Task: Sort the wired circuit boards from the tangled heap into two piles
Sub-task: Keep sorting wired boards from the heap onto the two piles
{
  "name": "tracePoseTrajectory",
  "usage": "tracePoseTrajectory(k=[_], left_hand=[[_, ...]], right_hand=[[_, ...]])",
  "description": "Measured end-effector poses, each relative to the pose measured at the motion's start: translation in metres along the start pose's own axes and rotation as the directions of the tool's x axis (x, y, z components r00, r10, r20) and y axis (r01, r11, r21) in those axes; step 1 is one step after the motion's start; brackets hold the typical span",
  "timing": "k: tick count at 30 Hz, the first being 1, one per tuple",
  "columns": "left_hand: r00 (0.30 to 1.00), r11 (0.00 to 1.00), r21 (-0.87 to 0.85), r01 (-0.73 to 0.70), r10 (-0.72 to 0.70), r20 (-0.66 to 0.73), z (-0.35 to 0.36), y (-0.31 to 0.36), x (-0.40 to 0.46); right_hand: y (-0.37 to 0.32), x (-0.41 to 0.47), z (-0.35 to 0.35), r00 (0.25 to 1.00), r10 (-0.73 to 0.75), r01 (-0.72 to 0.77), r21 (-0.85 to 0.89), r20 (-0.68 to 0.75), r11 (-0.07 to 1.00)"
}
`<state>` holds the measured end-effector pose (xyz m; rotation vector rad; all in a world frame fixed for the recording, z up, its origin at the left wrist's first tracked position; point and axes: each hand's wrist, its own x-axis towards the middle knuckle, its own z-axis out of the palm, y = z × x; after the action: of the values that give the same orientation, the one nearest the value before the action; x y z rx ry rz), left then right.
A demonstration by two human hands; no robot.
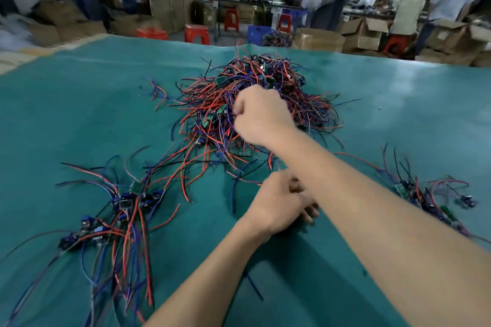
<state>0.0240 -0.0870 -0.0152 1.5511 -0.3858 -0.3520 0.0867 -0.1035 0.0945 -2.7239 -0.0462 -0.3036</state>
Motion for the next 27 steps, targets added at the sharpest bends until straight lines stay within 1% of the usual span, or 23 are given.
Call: tracePoseTrajectory(k=[2, 4, 6, 9, 12, 16, 18, 22, 24, 27], left_hand=[[1.0, 1.0, -0.01, -0.006, 0.006, 0.012, -0.001, -0.002, 0.001], [1.0, 0.999, -0.032, -0.004, 0.005, 0.03, -0.002, -0.002, 0.0], [0.999, 0.999, -0.053, -0.003, 0.006, 0.052, -0.002, -0.001, -0.001], [0.999, 0.999, -0.039, -0.009, 0.011, 0.045, -0.002, 0.003, -0.003], [0.999, 0.999, -0.035, -0.008, 0.009, 0.044, -0.002, 0.003, -0.003], [0.999, 0.999, -0.047, -0.005, 0.007, 0.046, -0.002, 0.002, -0.003], [0.999, 0.998, -0.064, -0.004, 0.006, 0.042, -0.002, 0.002, -0.003], [1.0, 0.996, -0.09, 0.005, -0.004, 0.017, -0.002, 0.002, -0.002], [1.0, 0.993, -0.114, 0.007, -0.009, -0.015, -0.002, 0.002, -0.001], [0.998, 0.979, -0.205, 0.003, -0.016, -0.062, 0.0, 0.003, 0.001]], right_hand=[[0.03, 0.016, -0.004, 0.996, 0.062, -0.068, -0.096, -0.066, 0.993], [0.057, 0.028, -0.003, 0.993, 0.108, -0.116, -0.193, -0.054, 0.974], [0.078, 0.034, 0.002, 0.984, 0.178, -0.179, -0.221, -0.022, 0.959], [0.096, 0.039, 0.01, 0.961, 0.268, -0.273, -0.092, -0.059, 0.958], [0.104, 0.044, 0.014, 0.942, 0.328, -0.323, 0.077, -0.068, 0.943], [0.112, 0.042, 0.018, 0.955, 0.297, -0.288, 0.228, -0.005, 0.93], [0.115, 0.037, 0.016, 0.962, 0.273, -0.266, 0.259, 0.01, 0.929], [0.123, 0.02, 0.004, 0.965, 0.26, -0.228, 0.362, -0.041, 0.904], [0.128, 0.006, -0.005, 0.966, 0.254, -0.218, 0.397, -0.04, 0.892], [0.136, -0.023, -0.017, 0.963, 0.267, -0.215, 0.493, -0.038, 0.843]])
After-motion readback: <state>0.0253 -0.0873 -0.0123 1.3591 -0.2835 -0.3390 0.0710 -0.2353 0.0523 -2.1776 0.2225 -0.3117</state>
